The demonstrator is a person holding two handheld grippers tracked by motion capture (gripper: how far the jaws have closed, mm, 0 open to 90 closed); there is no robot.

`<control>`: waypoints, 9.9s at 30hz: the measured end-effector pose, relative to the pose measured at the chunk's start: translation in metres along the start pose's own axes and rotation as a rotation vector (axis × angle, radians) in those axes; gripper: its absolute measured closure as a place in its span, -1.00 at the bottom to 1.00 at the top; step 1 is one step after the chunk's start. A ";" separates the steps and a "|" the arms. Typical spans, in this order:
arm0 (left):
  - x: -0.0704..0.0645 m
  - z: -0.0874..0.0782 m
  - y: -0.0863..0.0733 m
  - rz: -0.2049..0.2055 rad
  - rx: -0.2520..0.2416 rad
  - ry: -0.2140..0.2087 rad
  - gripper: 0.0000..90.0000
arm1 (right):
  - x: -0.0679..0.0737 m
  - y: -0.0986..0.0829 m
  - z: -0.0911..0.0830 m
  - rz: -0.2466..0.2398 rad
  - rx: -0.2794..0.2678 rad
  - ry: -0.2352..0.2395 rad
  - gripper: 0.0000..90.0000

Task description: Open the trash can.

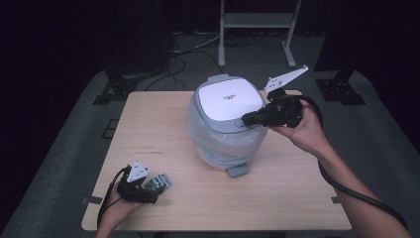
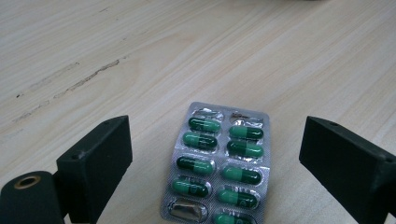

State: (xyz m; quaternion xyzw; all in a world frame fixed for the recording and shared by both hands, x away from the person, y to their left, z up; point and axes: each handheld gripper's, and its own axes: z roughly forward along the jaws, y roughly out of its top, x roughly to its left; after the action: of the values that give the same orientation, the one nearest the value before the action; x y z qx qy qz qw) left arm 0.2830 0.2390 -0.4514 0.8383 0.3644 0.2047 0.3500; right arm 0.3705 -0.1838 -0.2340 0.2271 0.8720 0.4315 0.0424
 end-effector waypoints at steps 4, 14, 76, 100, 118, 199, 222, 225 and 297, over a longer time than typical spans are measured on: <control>0.001 0.000 0.000 0.000 -0.002 -0.001 -0.81 | 0.001 0.003 0.004 -0.008 0.004 -0.010 0.88; 0.000 0.000 -0.001 0.001 0.001 -0.010 -0.81 | 0.000 0.005 0.008 -0.017 0.003 -0.024 0.99; -0.002 0.002 -0.001 0.005 0.005 -0.024 -0.81 | -0.005 -0.060 -0.038 0.061 -0.056 -0.069 0.53; -0.003 0.002 -0.001 0.014 0.012 -0.030 -0.81 | -0.028 -0.123 -0.022 0.162 -0.054 -0.075 0.28; -0.005 0.004 0.000 0.017 0.009 -0.040 -0.81 | -0.037 -0.163 -0.006 0.199 -0.039 -0.087 0.14; 0.010 0.015 0.004 0.081 0.116 -0.133 -0.26 | -0.031 -0.240 0.027 0.204 -0.021 -0.082 -0.12; 0.015 -0.011 0.039 0.133 0.142 -0.166 -0.26 | -0.031 -0.241 0.028 0.203 -0.022 -0.080 -0.17; 0.015 -0.014 0.043 0.138 0.144 -0.172 -0.26 | -0.030 -0.241 0.029 0.204 -0.018 -0.078 -0.17; 0.017 -0.071 0.177 0.204 0.129 -0.261 -0.26 | -0.036 -0.238 0.030 0.209 -0.021 -0.066 -0.18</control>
State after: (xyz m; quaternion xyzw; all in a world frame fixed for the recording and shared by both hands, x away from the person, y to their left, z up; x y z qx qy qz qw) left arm 0.3342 0.1960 -0.2726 0.9111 0.2414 0.1048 0.3173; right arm 0.3250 -0.3019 -0.4411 0.3302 0.8371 0.4352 0.0282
